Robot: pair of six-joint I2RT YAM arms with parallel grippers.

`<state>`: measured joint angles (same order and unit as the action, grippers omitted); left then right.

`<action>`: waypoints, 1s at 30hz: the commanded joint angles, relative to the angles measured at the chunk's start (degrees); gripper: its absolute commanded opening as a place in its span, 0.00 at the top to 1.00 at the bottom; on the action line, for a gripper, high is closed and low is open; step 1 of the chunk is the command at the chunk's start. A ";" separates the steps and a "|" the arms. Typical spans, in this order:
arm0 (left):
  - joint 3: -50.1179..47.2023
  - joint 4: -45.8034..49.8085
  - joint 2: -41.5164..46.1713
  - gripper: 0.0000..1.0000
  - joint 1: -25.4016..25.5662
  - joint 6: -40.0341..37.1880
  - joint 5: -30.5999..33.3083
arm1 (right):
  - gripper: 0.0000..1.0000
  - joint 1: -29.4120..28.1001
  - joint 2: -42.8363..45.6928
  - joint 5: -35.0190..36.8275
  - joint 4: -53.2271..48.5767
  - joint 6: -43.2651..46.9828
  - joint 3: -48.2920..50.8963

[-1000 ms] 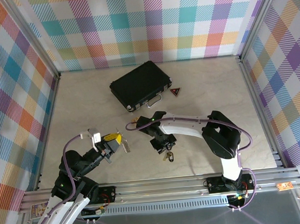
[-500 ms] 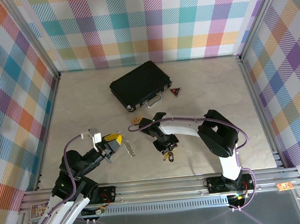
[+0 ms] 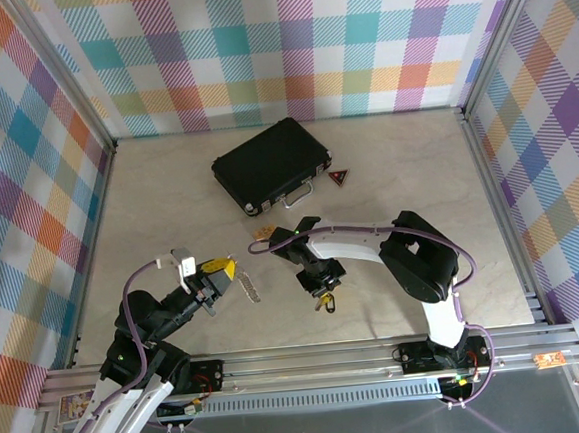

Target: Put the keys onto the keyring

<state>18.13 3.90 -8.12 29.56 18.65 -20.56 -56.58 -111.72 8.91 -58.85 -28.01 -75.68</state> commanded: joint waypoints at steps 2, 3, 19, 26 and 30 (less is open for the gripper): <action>-0.11 -2.73 0.78 1.00 0.50 0.37 -0.73 | 0.86 0.20 0.42 -0.21 -0.30 -0.18 1.17; -0.11 -2.69 0.81 1.00 0.50 0.48 -0.71 | 0.87 0.20 0.55 -0.20 -0.26 -0.28 1.31; -0.19 -2.63 0.34 1.00 0.50 0.51 -0.71 | 0.96 -0.50 9.10 3.40 6.65 -5.79 9.58; -0.12 -2.59 0.07 1.00 0.53 0.60 -0.73 | 0.98 -3.31 18.72 8.50 22.65 -14.21 21.87; -0.11 -2.50 0.03 1.00 0.50 0.70 -0.63 | 0.98 -6.63 23.17 14.35 32.41 -19.02 28.62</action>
<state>18.13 3.92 -8.16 29.56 18.68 -20.53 -61.36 -90.78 17.63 -36.05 -41.08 -50.17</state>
